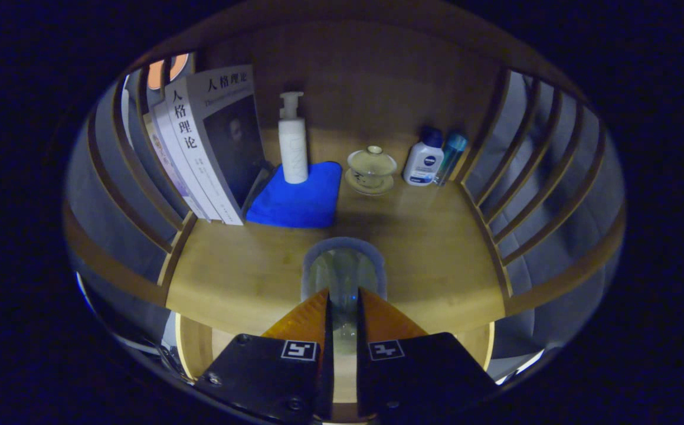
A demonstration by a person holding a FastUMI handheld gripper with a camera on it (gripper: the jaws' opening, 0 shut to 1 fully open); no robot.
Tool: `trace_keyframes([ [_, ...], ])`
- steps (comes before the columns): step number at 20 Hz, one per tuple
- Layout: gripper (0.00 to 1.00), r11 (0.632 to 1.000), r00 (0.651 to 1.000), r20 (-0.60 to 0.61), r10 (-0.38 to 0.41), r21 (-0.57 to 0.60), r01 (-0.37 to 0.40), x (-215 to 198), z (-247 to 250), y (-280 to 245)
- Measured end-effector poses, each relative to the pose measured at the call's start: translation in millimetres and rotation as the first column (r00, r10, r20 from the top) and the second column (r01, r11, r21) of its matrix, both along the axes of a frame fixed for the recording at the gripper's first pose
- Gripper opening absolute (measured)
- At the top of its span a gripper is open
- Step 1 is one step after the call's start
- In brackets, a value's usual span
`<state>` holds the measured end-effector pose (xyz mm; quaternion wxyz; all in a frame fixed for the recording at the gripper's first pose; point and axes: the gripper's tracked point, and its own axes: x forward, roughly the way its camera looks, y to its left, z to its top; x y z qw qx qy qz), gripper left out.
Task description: Pull open the drawer, take out the items inside it, and place them on the countertop above the cabinet.
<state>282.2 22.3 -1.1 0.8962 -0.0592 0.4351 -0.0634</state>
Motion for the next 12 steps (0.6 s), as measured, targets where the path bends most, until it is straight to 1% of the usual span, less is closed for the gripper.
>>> trace_keyframes([
  [3,0.18,1.000,1.000,-0.012,-0.023,-0.014,0.023,7,-9,-5],
  [12,0.19,0.994,0.995,0.010,-0.098,-0.038,0.099,23,-20,-29],
])
